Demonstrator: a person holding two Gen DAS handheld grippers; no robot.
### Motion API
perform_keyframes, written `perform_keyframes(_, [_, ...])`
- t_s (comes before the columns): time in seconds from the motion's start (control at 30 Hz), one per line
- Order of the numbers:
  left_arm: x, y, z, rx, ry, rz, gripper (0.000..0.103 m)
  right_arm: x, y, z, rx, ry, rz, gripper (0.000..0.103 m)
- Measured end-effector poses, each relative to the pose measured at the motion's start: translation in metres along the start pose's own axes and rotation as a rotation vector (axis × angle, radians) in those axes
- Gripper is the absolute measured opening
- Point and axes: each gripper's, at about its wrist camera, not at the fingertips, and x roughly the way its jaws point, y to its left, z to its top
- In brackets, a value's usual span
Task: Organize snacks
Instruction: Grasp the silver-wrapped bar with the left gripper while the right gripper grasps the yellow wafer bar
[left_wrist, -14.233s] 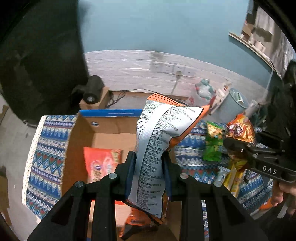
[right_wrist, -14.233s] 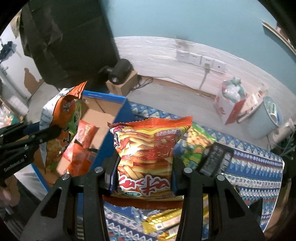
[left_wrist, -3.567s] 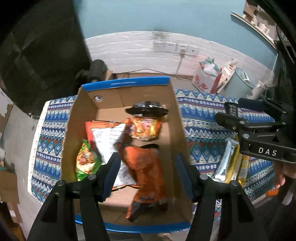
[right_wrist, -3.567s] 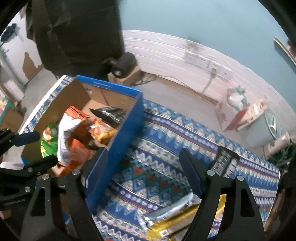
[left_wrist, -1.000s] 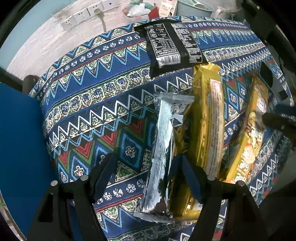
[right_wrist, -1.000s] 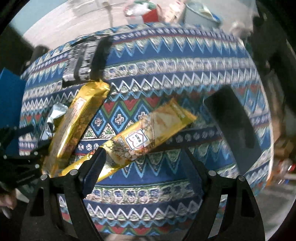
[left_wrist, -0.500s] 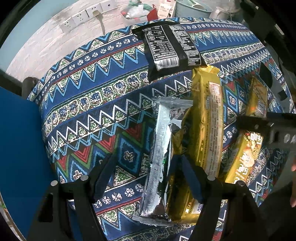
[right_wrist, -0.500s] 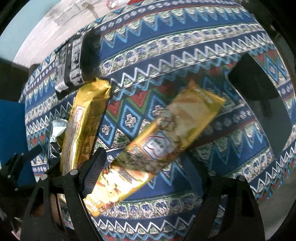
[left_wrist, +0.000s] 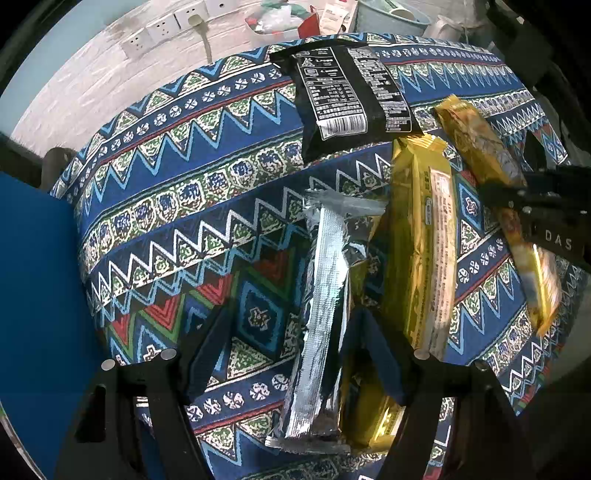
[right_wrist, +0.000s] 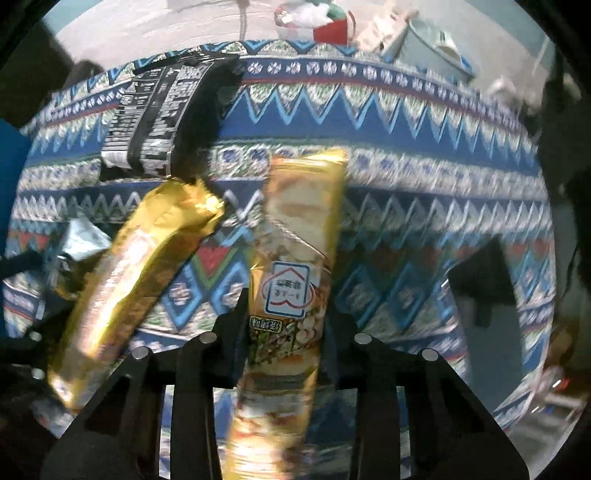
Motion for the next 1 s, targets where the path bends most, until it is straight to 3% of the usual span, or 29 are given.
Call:
perform_keyframes(0.3, [0.003,-0.015,0.010,0.023,0.001,0.005,0.069,0.007,-0.038,-0.016,0.068,0.035,0.041,0.039])
perform_keyframes(0.4, [0.002,-0.021,0.011,0.049,-0.008,0.007,0.054,0.009,-0.037,-0.024,0.064,0.022,0.036,0.040])
perform_keyframes(0.47, [0.001,-0.024,0.012,0.065,-0.014,0.005,0.034,0.010,-0.036,-0.028,0.063,0.022,0.036,0.031])
perform_keyframes(0.7, [-0.016,-0.021,0.008,0.048,-0.050,-0.006,0.031,-0.020,-0.034,-0.048,0.044,-0.017,0.033,0.029])
perform_keyframes(1.0, [-0.058,-0.010,0.002,0.019,-0.125,-0.001,0.030,-0.064,-0.024,-0.048,0.033,-0.077,0.033,0.029])
